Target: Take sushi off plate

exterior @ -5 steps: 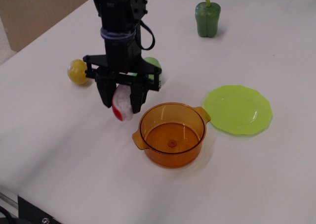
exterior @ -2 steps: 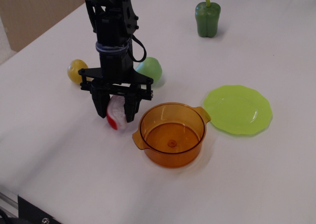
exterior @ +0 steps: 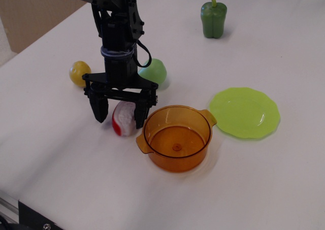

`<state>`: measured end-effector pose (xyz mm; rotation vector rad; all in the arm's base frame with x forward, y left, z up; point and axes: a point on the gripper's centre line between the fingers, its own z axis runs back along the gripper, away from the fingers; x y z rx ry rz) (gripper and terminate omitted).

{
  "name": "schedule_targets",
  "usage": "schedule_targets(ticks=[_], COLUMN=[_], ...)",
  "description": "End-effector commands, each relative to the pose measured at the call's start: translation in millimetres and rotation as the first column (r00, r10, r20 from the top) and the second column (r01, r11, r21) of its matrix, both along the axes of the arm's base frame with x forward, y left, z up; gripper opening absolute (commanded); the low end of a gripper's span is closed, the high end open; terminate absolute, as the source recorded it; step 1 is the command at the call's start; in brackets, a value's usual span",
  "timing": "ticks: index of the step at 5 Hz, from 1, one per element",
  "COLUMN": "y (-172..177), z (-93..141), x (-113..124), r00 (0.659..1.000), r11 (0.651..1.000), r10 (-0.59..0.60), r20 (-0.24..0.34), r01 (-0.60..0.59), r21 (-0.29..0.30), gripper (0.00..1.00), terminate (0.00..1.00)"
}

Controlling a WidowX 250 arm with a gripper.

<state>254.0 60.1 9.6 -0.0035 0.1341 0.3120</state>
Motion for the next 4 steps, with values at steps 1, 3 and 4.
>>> schedule_targets(ticks=[1, 3, 4], y=[8, 8, 8], z=[77, 92, 92], x=[2, 4, 4], r00=[0.981, 0.974, 0.974], r11=[0.998, 0.997, 0.997], r10=[0.057, 0.066, 0.066], r20=[0.185, 0.218, 0.218], r01=[-0.063, -0.072, -0.072], r21=[0.023, 0.021, 0.021], gripper=[1.0, 1.0, 1.0], terminate=[0.0, 0.0, 1.0])
